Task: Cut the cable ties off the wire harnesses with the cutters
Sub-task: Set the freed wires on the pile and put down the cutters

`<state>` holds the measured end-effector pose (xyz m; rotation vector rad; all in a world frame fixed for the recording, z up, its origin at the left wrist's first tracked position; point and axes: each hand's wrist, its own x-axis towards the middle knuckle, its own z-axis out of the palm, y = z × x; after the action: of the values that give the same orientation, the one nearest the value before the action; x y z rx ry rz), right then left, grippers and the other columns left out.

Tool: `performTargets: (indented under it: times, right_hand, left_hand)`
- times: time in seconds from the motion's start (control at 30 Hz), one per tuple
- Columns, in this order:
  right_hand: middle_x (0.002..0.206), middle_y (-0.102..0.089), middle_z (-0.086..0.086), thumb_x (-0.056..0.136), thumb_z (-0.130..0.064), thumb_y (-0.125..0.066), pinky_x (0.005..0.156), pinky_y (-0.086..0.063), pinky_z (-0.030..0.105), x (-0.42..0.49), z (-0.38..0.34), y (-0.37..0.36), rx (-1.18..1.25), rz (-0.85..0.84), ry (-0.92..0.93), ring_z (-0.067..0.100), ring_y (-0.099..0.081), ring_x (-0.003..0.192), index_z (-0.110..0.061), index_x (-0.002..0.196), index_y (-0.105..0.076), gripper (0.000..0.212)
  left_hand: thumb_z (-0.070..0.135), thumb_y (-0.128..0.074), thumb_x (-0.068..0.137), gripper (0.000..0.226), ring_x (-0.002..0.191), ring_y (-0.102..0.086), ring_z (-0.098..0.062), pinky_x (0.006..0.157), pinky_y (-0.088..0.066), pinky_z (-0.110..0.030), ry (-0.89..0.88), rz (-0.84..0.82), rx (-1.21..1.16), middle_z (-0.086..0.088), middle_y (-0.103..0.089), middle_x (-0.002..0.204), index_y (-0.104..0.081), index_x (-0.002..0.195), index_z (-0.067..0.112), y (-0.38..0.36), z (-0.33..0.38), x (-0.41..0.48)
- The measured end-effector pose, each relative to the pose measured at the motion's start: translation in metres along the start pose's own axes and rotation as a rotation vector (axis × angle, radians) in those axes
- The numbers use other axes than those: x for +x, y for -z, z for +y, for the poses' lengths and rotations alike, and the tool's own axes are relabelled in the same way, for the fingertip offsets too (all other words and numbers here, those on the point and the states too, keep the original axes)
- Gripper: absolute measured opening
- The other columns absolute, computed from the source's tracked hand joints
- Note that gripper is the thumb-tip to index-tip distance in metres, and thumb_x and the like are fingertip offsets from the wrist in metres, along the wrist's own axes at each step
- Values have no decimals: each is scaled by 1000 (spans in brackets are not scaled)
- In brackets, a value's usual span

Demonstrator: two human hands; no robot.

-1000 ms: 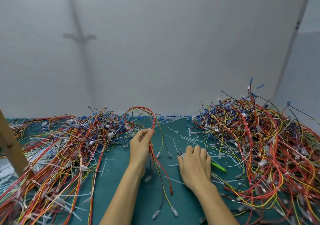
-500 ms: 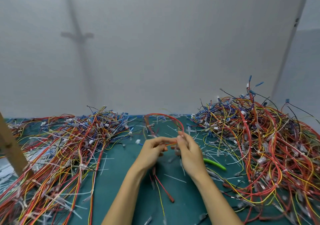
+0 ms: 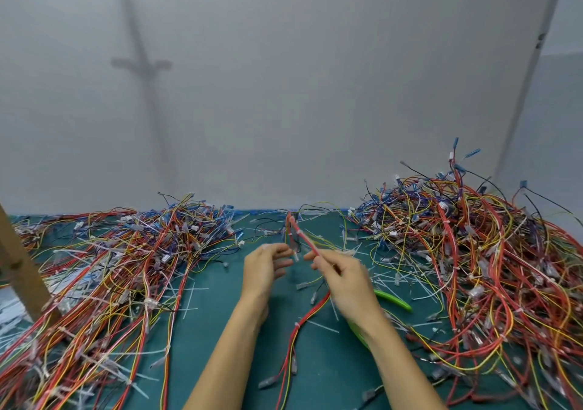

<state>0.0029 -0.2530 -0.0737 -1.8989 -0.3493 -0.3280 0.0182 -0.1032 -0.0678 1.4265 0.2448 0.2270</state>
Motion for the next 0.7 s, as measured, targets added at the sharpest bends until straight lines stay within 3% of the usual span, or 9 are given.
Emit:
performTargets:
  times: [0.1, 0.2, 0.3, 0.37, 0.47, 0.57, 0.63, 0.7]
  right_hand:
    - [90, -61, -15, 95, -23, -61, 89, -44, 31, -3, 2, -6, -221, -152, 98, 11, -55, 98, -35, 109, -74, 23]
    - [87, -56, -10, 93, -27, -63, 83, -49, 38, -4, 0, -7, -223, -253, 128, 10, -57, 85, -47, 108, -68, 25]
    - [86, -56, -11, 90, -36, -66, 79, -50, 40, -5, 2, -1, -221, -276, 127, 8, -58, 78, -53, 104, -66, 23]
    - [87, -58, -16, 86, -56, -59, 80, -50, 38, -5, 1, 2, -229, -229, 96, 5, -59, 82, -49, 95, -72, 17]
    - [94, -60, -19, 81, -77, -38, 76, -49, 36, -7, 1, 4, -125, -54, 26, 1, -60, 85, -33, 73, -75, 58]
    - [95, -60, -16, 85, -69, -45, 69, -48, 28, -6, -3, 6, -40, 189, 73, 1, -60, 83, -26, 63, -71, 54]
    - [97, -59, -19, 89, -52, -60, 69, -47, 27, -2, -5, 7, -36, 263, 112, 5, -58, 85, -29, 70, -69, 31]
    - [98, -62, -20, 90, -38, -65, 72, -47, 26, 0, -10, 7, 3, 235, 95, 7, -57, 84, -33, 85, -67, 7]
  left_hand:
    - [27, -45, 99, 30, 78, -72, -19, 73, -55, -30, 72, -76, -276, -9, -76, 93, -68, 101, 7, 5, 9, -2]
    - [38, -53, 96, 34, 76, -72, -18, 59, -56, -26, 78, -69, -314, -8, -76, 91, -69, 103, 10, 5, 11, -7]
    - [23, -58, 96, 15, 64, -67, -13, 58, -49, -25, -16, -36, -246, 4, -72, 78, -72, 98, 20, 4, 9, -10]
    - [14, -54, 98, 21, 57, -61, -9, 61, -44, -25, -86, -47, -217, 5, -63, 77, -72, 96, 24, 5, 7, -9]
    - [10, -52, 99, 25, 49, -54, -7, 56, -39, -20, -202, -54, -94, 0, -57, 80, -72, 99, 24, 7, 6, -7]
    - [5, -50, 99, 27, 48, -53, -10, 49, -39, -11, -309, -64, 6, -4, -59, 81, -72, 103, 20, 8, 2, -6]
    - [6, -50, 99, 26, 49, -54, -10, 49, -39, -11, -360, -103, 28, -2, -62, 83, -72, 107, 18, 7, 0, -7]
    - [10, -50, 100, 26, 51, -56, -11, 52, -40, -11, -415, -145, 73, -1, -63, 85, -73, 110, 19, 5, 0, -9]
